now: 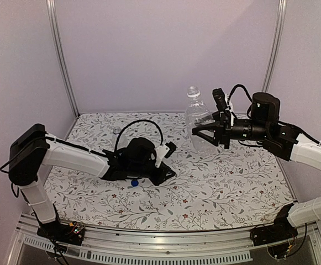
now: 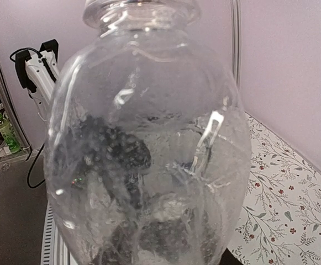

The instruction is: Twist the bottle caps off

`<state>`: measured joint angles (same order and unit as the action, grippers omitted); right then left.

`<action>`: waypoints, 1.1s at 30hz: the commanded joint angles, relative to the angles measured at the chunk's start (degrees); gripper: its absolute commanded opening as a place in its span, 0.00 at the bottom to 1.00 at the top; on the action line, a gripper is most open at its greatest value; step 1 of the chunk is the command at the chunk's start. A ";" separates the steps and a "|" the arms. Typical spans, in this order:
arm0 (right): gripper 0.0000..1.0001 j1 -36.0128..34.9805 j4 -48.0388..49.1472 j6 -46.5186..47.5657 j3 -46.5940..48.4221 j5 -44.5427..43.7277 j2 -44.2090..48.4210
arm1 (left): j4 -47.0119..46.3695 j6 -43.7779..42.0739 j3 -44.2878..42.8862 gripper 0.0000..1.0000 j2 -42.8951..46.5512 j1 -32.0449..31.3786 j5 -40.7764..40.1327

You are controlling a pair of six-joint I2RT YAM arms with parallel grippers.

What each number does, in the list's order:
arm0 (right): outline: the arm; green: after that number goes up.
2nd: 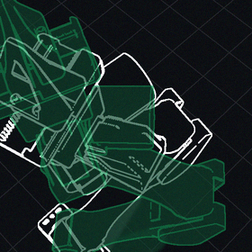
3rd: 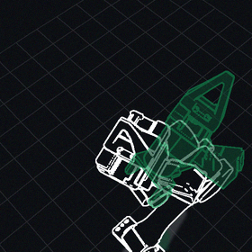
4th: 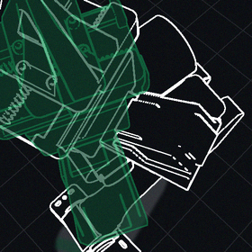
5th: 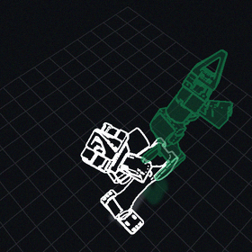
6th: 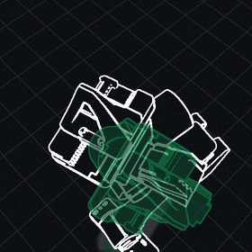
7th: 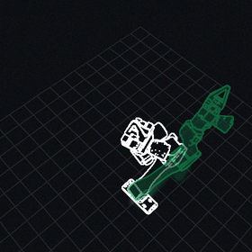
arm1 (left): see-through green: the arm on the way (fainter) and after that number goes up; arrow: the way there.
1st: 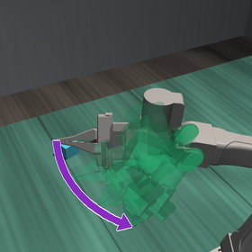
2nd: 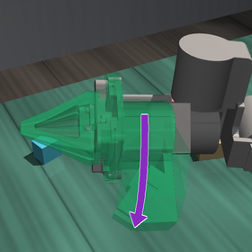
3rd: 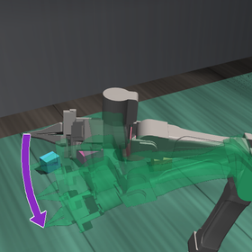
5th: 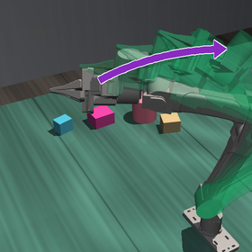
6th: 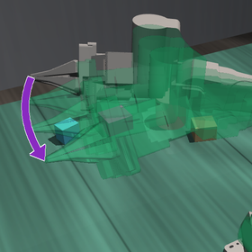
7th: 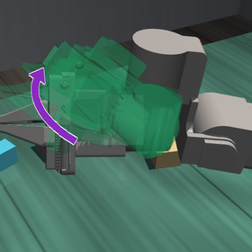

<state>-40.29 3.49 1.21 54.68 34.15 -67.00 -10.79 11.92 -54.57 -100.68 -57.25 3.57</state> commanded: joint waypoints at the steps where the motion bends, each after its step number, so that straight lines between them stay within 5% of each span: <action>1: 0.37 0.48 1.17 -0.78 -0.78 -1.37 1.77 | -1.21 -1.15 -2.81 0.26 -3.73 -1.46 -1.52; 25: 0.39 1.71 2.71 -0.86 -3.29 -1.46 1.96 | 0.50 -2.79 -6.27 0.30 -14.79 -3.84 -3.40; 33: 0.39 2.04 3.10 -0.95 -4.01 -1.37 2.08 | 1.14 -2.85 -6.25 0.39 -14.97 -4.09 -3.38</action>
<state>-38.83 4.56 0.84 51.24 33.26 -66.04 -10.52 9.65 -59.77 -114.87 -60.42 0.58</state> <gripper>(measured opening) 0.393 0.362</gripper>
